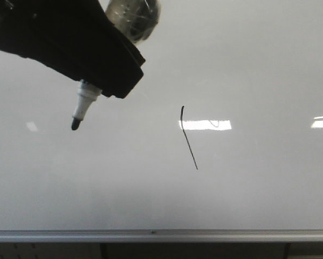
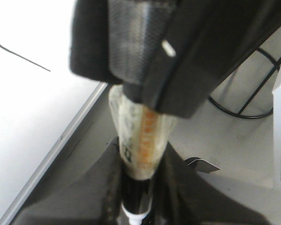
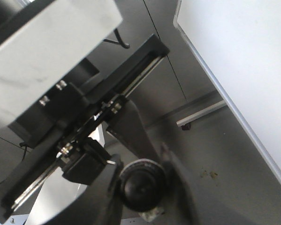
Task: Write number 1 on whiteboard
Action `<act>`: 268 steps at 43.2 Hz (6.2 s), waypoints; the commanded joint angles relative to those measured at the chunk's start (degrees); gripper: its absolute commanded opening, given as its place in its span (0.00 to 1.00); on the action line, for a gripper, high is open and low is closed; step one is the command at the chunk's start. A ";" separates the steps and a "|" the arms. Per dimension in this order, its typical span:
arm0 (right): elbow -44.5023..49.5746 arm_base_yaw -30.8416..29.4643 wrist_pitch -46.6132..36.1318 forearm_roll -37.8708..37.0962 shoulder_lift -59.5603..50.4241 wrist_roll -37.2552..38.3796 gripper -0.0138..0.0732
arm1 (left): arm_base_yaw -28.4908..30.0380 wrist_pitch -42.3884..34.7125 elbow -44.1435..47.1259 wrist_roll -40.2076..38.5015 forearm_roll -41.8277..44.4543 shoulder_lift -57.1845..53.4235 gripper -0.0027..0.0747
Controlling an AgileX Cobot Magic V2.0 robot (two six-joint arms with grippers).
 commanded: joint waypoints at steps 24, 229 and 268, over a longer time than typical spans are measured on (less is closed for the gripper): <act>5.02 -16.90 -9.03 6.13 -18.78 1.00 0.21 | 35.11 0.70 -1.86 0.77 1.37 -0.98 0.01; 37.31 -22.64 -48.06 3.92 -54.86 3.40 0.09 | 46.43 -28.32 35.14 -14.43 15.40 -57.30 0.01; 37.31 -22.64 -47.97 3.92 -54.86 3.40 0.09 | 51.54 -34.35 51.79 -14.52 13.69 -67.41 0.01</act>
